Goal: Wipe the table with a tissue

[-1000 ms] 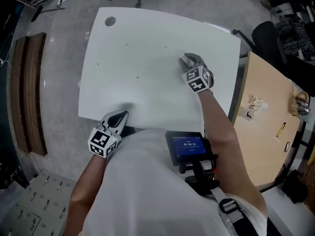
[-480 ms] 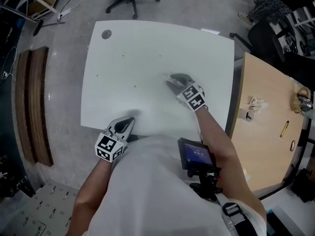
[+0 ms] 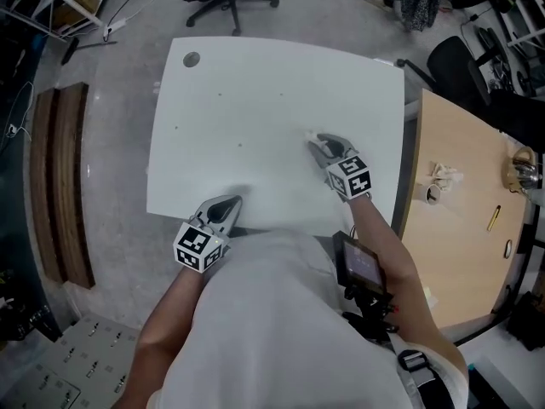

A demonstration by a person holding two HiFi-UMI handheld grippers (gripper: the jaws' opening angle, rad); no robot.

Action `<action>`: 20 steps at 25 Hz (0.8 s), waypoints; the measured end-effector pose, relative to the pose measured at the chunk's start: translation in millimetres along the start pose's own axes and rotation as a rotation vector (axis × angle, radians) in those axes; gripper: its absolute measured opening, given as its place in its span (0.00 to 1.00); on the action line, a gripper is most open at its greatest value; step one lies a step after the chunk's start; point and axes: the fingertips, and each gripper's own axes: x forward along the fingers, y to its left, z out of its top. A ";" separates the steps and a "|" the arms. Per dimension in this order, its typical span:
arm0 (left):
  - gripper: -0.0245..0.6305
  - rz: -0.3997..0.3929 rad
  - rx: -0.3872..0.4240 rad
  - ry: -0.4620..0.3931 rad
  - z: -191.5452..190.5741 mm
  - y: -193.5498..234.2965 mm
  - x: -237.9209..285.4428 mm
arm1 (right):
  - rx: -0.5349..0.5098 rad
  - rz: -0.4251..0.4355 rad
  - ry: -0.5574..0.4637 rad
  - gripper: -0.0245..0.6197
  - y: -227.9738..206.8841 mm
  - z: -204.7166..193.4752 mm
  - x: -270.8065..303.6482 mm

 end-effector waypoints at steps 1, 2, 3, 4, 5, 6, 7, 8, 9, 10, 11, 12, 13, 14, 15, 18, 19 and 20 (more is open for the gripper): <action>0.04 0.001 -0.003 -0.008 1.8 2.8 -0.2 | 0.034 -0.014 -0.012 0.21 -2.3 1.7 -4.8; 0.04 0.003 -0.008 -0.016 3.6 6.2 -1.3 | 0.066 -0.026 -0.024 0.21 -2.8 3.3 -8.8; 0.04 0.006 -0.015 -0.025 5.2 10.4 -3.6 | 0.094 -0.033 -0.035 0.21 -1.4 4.7 -11.8; 0.04 0.008 -0.021 -0.033 7.0 14.9 -6.3 | 0.117 -0.038 -0.043 0.21 1.0 5.8 -14.0; 0.04 0.008 -0.027 -0.040 8.7 18.9 -9.0 | 0.133 -0.044 -0.048 0.21 3.7 6.6 -15.9; 0.04 0.005 -0.028 -0.044 10.2 22.2 -11.7 | 0.144 -0.050 -0.048 0.21 6.4 7.0 -18.2; 0.04 -0.001 -0.025 -0.046 11.4 24.9 -14.8 | 0.154 -0.058 -0.047 0.21 9.9 7.2 -20.9; 0.04 -0.009 -0.021 -0.047 12.6 27.9 -19.0 | 0.165 -0.064 -0.045 0.21 14.4 7.7 -23.7; 0.04 -0.015 -0.016 -0.049 14.2 32.4 -24.1 | 0.175 -0.070 -0.044 0.21 19.1 9.3 -25.3; 0.04 -0.017 -0.010 -0.055 16.8 40.1 -29.7 | 0.178 -0.074 -0.045 0.21 22.9 13.5 -24.1; 0.04 -0.013 -0.003 -0.065 20.7 51.1 -34.9 | 0.175 -0.076 -0.052 0.21 25.0 21.2 -19.2; 0.04 -0.005 0.002 -0.076 24.8 63.2 -39.0 | 0.169 -0.074 -0.064 0.21 26.1 31.9 -12.0; 0.04 0.002 0.004 -0.084 27.4 73.3 -42.0 | 0.168 -0.073 -0.078 0.21 27.3 42.6 -6.0; 0.04 0.003 0.001 -0.086 27.6 79.4 -44.2 | 0.177 -0.075 -0.086 0.21 29.3 49.3 -3.3; 0.04 -0.001 -0.004 -0.085 26.2 82.0 -46.1 | 0.196 -0.080 -0.088 0.21 32.0 51.4 -4.2; 0.04 -0.028 -0.007 -0.082 26.9 84.9 -48.4 | 0.261 -0.098 -0.108 0.21 40.0 56.7 -11.3; 0.04 -0.037 -0.004 -0.086 29.6 87.0 -48.3 | 0.272 -0.101 -0.116 0.21 42.9 61.2 -11.8; 0.04 -0.046 -0.001 -0.092 32.4 89.4 -48.2 | 0.275 -0.103 -0.120 0.21 46.4 65.6 -11.2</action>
